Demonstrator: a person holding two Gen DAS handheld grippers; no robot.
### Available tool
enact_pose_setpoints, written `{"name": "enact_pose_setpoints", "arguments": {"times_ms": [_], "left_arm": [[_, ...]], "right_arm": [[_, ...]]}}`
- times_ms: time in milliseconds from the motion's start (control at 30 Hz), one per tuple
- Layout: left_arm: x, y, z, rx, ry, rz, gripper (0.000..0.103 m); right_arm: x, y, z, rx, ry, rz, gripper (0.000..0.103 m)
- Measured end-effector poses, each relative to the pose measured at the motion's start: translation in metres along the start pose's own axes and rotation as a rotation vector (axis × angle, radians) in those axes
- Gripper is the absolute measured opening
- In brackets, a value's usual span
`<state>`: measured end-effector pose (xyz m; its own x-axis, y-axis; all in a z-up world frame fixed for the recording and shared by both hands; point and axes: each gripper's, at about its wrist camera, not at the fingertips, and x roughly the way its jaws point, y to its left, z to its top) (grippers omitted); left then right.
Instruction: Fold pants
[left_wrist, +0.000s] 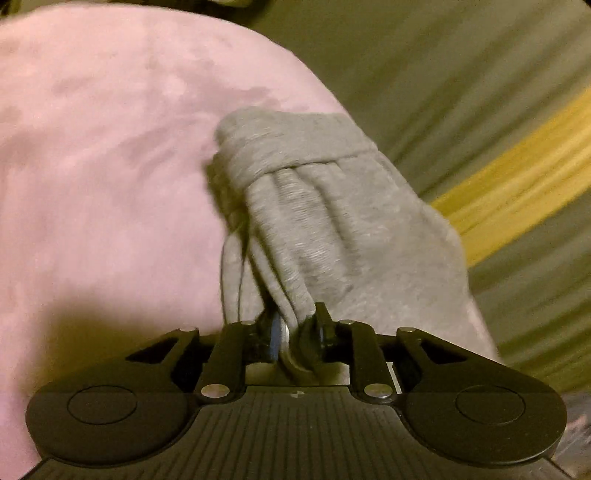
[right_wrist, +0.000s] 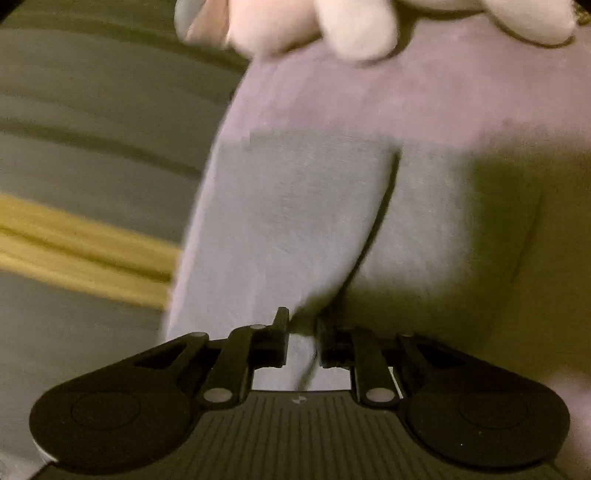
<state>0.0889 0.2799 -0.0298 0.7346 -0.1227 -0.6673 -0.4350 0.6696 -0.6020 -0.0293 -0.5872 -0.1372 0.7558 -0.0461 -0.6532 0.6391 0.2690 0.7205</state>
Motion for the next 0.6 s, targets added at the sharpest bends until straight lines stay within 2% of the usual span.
{"name": "enact_pose_setpoints", "arguments": {"times_ms": [33, 67, 100, 200, 267, 433, 600], "left_arm": [[0.0, 0.002, -0.002, -0.017, -0.015, -0.026, 0.039], [-0.007, 0.001, -0.001, -0.026, -0.021, -0.052, 0.054], [-0.009, -0.001, 0.002, -0.027, -0.027, -0.068, 0.058], [-0.008, -0.012, 0.014, -0.01, -0.026, -0.058, 0.061], [-0.006, -0.013, 0.014, -0.014, -0.011, -0.065, 0.067], [0.016, -0.012, 0.011, 0.006, 0.004, -0.054, 0.067], [0.023, -0.021, 0.005, 0.05, 0.033, -0.033, 0.067]], "right_arm": [[0.001, 0.008, -0.002, -0.053, 0.001, -0.019, 0.023], [0.001, 0.017, -0.006, -0.102, 0.004, -0.024, 0.035], [0.004, 0.025, -0.009, -0.136, 0.008, -0.023, 0.048], [0.009, 0.043, -0.017, -0.23, 0.007, -0.038, 0.061], [0.013, 0.051, -0.016, -0.258, 0.003, -0.059, 0.062], [0.018, 0.046, -0.009, -0.227, 0.021, -0.04, 0.063], [0.017, 0.029, -0.012, -0.17, 0.014, -0.021, 0.056]]}}
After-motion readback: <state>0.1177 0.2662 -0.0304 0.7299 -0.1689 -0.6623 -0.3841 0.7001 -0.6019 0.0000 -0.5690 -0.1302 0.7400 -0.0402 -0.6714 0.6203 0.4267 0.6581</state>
